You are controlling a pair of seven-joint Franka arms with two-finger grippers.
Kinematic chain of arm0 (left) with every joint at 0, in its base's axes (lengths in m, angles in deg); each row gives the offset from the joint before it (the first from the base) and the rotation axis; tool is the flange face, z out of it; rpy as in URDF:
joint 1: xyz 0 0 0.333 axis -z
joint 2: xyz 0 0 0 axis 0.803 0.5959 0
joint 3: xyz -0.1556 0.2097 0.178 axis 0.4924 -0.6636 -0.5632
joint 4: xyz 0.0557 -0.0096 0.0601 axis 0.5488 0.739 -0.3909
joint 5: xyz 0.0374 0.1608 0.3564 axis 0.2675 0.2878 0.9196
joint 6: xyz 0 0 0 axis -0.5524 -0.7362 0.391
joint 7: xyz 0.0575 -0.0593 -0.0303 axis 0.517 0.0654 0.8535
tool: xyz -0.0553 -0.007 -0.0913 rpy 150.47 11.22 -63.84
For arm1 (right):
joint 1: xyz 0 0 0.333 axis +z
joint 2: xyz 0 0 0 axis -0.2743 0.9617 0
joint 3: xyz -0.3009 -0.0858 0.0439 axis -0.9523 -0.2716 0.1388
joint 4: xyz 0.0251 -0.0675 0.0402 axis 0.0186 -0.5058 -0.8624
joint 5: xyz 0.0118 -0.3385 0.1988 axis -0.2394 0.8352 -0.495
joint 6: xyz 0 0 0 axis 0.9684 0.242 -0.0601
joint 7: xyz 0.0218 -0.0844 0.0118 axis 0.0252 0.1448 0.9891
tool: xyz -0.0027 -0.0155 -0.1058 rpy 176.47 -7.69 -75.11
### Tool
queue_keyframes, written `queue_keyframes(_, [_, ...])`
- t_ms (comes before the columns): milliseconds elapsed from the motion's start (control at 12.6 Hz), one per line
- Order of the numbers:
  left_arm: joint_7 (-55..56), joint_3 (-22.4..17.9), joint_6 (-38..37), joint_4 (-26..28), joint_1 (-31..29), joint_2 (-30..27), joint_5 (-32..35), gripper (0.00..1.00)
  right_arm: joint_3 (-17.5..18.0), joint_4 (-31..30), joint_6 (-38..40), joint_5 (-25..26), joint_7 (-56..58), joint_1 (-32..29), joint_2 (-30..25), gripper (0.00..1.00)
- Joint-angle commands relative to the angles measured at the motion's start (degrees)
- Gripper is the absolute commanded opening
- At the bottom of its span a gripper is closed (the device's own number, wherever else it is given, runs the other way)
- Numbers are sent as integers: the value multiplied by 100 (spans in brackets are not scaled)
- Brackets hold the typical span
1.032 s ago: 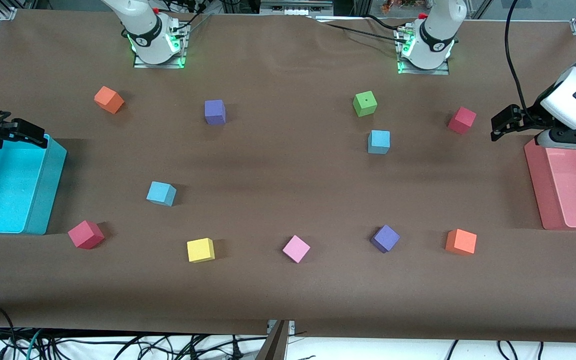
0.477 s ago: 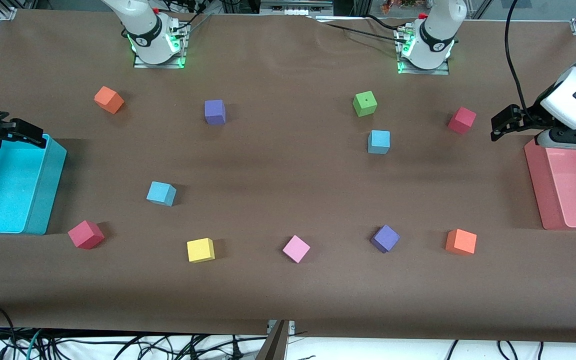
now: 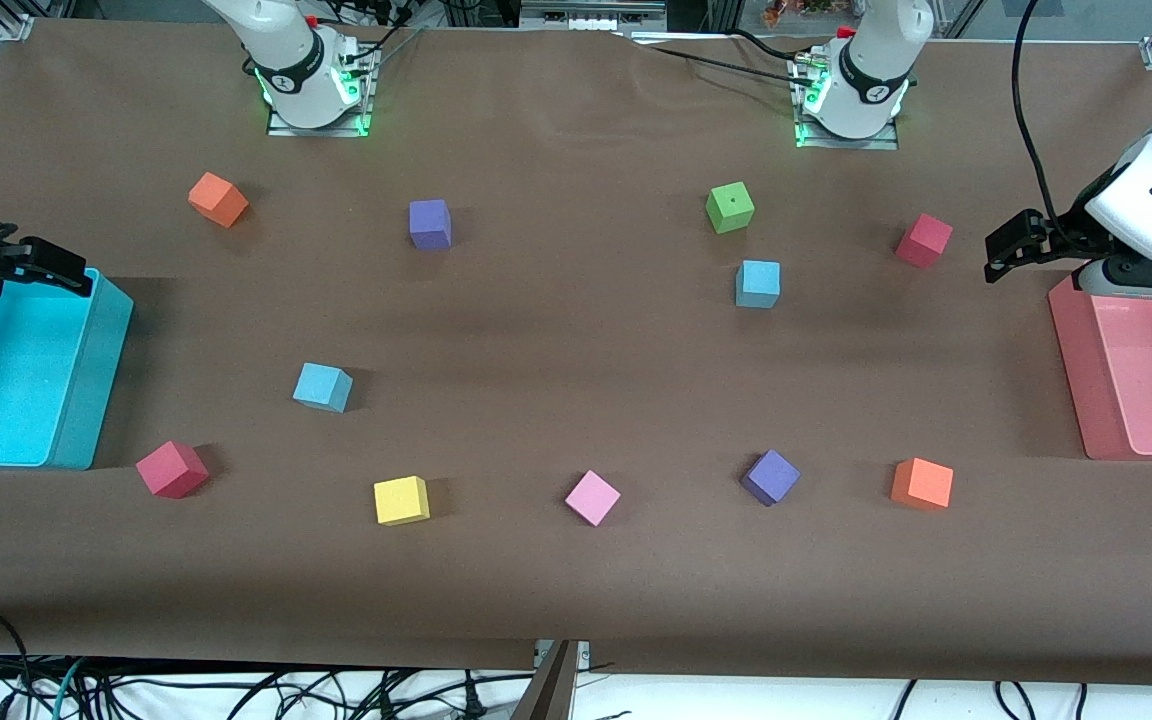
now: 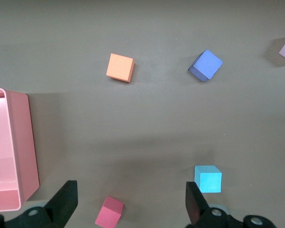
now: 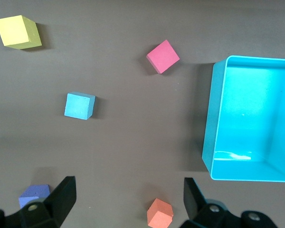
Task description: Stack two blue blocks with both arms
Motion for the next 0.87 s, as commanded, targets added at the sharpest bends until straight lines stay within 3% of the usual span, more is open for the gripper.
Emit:
queue_keyframes(0, [-67, 12, -217, -146, -45, -16, -128, 100, 44, 141, 109, 30, 1, -60, 39, 100])
queue_keyframes(635, [-67, 91, -217, -146, 8, -25, -75, 100, 70, 141, 65, 100, 1, -7, 109, 100])
queue_keyframes(794, [-50, 170, -217, -155, 34, -25, -66, 100, 53, 132, 30, 91, 9, -33, 598, 100])
